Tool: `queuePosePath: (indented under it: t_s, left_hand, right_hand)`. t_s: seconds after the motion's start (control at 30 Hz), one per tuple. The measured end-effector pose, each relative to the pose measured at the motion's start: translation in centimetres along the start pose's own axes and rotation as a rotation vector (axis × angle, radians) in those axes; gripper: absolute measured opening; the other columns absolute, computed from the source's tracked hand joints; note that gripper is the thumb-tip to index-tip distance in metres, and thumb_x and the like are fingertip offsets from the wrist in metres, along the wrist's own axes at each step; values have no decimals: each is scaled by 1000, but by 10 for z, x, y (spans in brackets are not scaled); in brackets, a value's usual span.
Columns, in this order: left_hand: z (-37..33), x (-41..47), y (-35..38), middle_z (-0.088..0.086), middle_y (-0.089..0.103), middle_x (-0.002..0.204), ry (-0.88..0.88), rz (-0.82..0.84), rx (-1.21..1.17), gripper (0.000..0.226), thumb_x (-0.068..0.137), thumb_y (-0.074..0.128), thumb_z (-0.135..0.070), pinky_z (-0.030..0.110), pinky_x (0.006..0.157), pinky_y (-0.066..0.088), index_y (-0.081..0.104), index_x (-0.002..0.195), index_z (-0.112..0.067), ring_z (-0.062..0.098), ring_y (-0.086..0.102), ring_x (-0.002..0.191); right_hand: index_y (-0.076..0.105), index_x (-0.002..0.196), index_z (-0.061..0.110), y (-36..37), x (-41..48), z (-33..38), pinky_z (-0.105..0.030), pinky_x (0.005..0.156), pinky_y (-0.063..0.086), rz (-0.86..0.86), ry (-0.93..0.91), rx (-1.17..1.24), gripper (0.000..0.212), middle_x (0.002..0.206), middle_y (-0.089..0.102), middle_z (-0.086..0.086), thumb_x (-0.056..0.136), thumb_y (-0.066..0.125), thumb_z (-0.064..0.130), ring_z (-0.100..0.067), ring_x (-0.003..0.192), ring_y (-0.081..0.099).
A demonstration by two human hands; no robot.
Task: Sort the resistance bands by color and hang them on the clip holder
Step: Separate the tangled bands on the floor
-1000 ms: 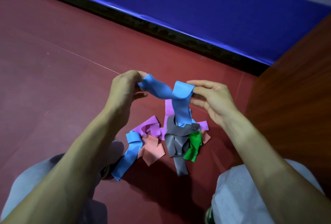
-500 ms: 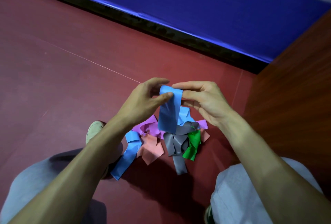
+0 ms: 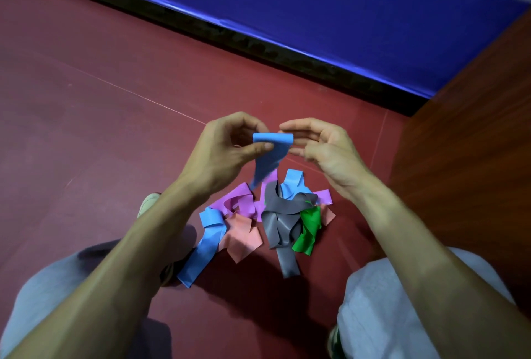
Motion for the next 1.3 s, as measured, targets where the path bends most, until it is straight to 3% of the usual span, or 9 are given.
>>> queuePosePath:
  t_s: [0.2, 0.33, 0.5, 0.63, 0.8, 0.9, 1.03, 1.17, 1.3]
  left_hand:
    - [-10, -1, -1, -2, 67, 80, 51, 48, -210, 23, 78, 72, 2, 27, 73, 52, 62, 88, -17, 13, 60, 78]
    - [-5, 3, -17, -3, 61, 75, 62, -78, -197, 27, 76, 73, -10, 41, 76, 50, 67, 97, -26, 16, 52, 75]
    - [1, 3, -35, -16, 64, 63, 4, -262, -254, 25, 85, 65, 1, 21, 65, 52, 67, 101, -19, 0, 58, 63]
    - [15, 3, -47, -6, 65, 73, -73, -364, -385, 22, 84, 66, 1, 22, 64, 51, 68, 100, -14, 6, 59, 67]
    - [21, 5, -47, 8, 65, 89, -83, -367, -471, 17, 83, 68, -3, 22, 63, 51, 69, 95, -16, 20, 61, 85]
    - [18, 5, -44, 9, 66, 90, -69, -356, -496, 13, 85, 69, -7, 22, 62, 51, 69, 95, -16, 19, 62, 85]
    - [8, 4, -38, 5, 68, 87, -5, -321, -516, 9, 85, 67, -10, 26, 64, 52, 68, 93, -14, 18, 64, 83]
    - [3, 3, -36, 1, 69, 86, 23, -303, -508, 9, 82, 67, -15, 28, 66, 52, 69, 91, -17, 18, 63, 82]
    - [3, 3, -37, 2, 68, 89, 26, -305, -480, 11, 85, 65, -17, 32, 69, 51, 68, 95, -15, 19, 62, 84]
  right_hand:
    - [58, 117, 18, 23, -3, -14, -23, 90, 49, 247, 32, -242, 60, 108, 65, 7, 61, 50, -2, -1, 103, 60]
    - [63, 96, 23, 32, -9, -23, -26, 89, 50, 360, 96, -275, 39, 97, 67, 7, 78, 61, -12, -8, 93, 62]
    - [67, 87, 23, 30, -4, -27, -51, 83, 50, 292, 24, -435, 12, 87, 69, -3, 79, 67, 14, -17, 74, 56]
    - [66, 89, 20, 32, -4, -28, -55, 86, 49, 283, 21, -381, 11, 88, 70, 1, 81, 73, 16, -19, 76, 61]
    - [65, 96, 14, 37, -5, -30, -56, 84, 50, 263, 13, -394, 22, 93, 72, -3, 78, 77, 20, -28, 82, 67]
    - [65, 91, 19, 39, -4, -31, -52, 85, 51, 248, 4, -413, 22, 87, 72, 3, 76, 80, 21, -19, 79, 68]
    - [66, 97, 14, 41, -4, -29, -52, 84, 51, 197, -5, -436, 45, 96, 72, -5, 64, 77, 44, -29, 87, 68]
    - [69, 94, 20, 37, 1, -33, -51, 85, 51, 185, -8, -442, 19, 97, 73, -3, 77, 76, 22, -28, 90, 69]
    - [65, 87, 30, 36, 1, -32, -49, 85, 53, 181, -3, -416, 19, 89, 73, 6, 81, 75, 15, -18, 84, 71]
Point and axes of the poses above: each hand's wrist, its own x-axis towards the middle knuckle, its own y-axis out of the palm, z = x × y, the point moved 9 cm from there along x, towards the middle knuckle
